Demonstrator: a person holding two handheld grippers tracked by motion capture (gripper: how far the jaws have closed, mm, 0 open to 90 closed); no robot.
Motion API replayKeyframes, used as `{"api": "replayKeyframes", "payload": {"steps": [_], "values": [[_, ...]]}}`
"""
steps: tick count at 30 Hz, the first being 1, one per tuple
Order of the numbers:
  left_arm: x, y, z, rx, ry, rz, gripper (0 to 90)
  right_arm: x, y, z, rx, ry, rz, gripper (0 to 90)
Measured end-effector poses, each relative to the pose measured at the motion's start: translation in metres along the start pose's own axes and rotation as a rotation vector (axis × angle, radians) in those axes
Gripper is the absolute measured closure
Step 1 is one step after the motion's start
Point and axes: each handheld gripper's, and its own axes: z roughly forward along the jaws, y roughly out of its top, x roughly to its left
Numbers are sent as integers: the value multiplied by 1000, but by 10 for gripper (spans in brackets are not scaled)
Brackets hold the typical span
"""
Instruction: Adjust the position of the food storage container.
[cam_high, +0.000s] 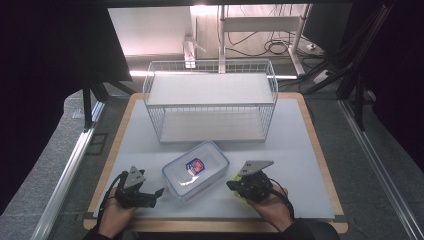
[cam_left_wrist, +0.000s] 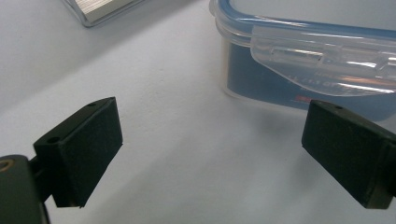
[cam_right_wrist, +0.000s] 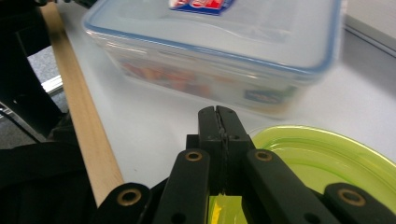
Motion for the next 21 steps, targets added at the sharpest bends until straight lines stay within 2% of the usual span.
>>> {"api": "replayKeyframes", "payload": {"steps": [14,18,21], "values": [[0,0,0,2,2,-3,52,-21,-15,-24,10,-57,50,900],[0,0,0,3,1,-7,52,-29,-23,-36,13,-87,83,900],[0,0,0,3,1,-6,52,-34,-25,-40,16,-98,90,900]]}}
